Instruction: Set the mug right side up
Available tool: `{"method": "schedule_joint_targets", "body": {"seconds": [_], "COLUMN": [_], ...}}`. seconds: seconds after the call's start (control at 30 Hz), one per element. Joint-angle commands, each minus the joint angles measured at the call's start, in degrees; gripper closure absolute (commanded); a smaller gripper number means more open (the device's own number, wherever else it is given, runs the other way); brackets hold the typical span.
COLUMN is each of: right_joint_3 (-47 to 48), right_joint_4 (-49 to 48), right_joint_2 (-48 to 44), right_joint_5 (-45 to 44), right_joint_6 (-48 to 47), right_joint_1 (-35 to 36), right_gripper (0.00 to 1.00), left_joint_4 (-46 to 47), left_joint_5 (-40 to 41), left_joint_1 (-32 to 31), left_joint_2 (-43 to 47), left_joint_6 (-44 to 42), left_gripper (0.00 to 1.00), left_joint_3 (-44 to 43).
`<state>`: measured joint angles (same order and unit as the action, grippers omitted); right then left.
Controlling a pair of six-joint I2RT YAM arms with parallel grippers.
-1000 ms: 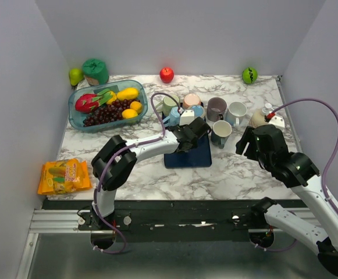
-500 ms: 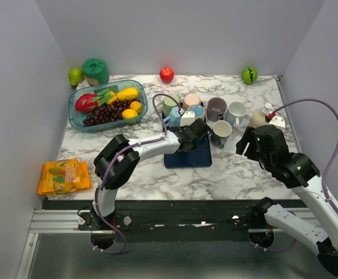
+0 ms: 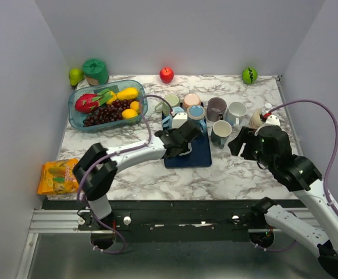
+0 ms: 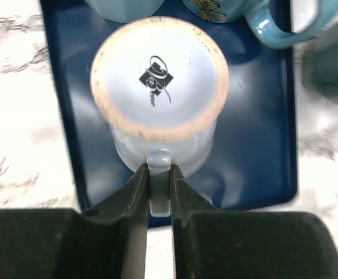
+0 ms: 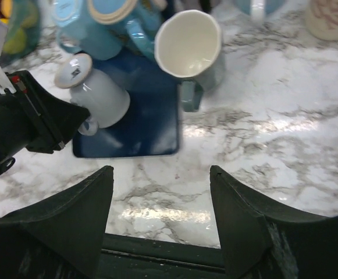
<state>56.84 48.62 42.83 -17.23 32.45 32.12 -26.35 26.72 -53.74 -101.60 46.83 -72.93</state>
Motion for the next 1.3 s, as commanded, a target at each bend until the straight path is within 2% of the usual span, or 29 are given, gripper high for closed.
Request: {"method": "schedule_joint_targets", "body": {"seconds": [0.0, 0.17, 0.23, 0.33, 0.4, 0.53, 0.73, 1.0, 1.27], "right_joint_3": [-1.99, -2.17, -2.08, -1.91, -1.65, -0.85, -1.02, -6.91, -11.74], "right_joint_4": [-10.97, -19.25, -23.47, -28.66, -31.38, -33.68, -34.29, -35.09, -34.21], "right_joint_2": [-1.69, -1.52, -1.35, -0.65, -0.03, 0.33, 1.03, 0.59, 3.57], "right_joint_5": [15.45, 32.13, 35.59, 39.73, 41.66, 42.2, 43.34, 38.86, 33.41], "right_joint_6": [-5.01, -7.13, -6.17, -2.58, -0.12, 2.09, 2.53, 2.89, 2.97], "right_joint_1": [-0.48, -0.39, -0.3, -0.39, -0.3, -0.3, -0.3, 0.4, 2.95], "right_gripper": [0.26, 0.26, 0.25, 0.25, 0.25, 0.25, 0.25, 0.25, 0.25], "left_joint_4": [3.84, 8.22, 10.17, 11.15, 7.99, 2.8, -2.12, -4.85, -5.91], "left_joint_5": [-2.8, -7.46, -9.66, -10.55, -10.37, -9.76, -10.37, -11.43, -11.25], "left_joint_1": [-1.02, -1.11, -1.11, -1.02, -1.02, -1.02, -0.76, -0.23, 0.38], "left_joint_2": [13.69, 26.79, 31.61, 34.45, 34.19, 31.91, 29.01, 25.93, 23.47], "left_joint_6": [-2.44, -5.69, -6.75, -7.98, -7.98, -7.19, -4.56, -0.95, -0.86], "left_gripper": [1.0, 1.0, 1.0, 1.0, 1.0, 1.0, 1.0, 1.0, 1.0], "left_joint_3": [2.52, 4.28, 3.94, 0.0, -3.26, -9.59, -12.68, -13.21, -11.89]}}
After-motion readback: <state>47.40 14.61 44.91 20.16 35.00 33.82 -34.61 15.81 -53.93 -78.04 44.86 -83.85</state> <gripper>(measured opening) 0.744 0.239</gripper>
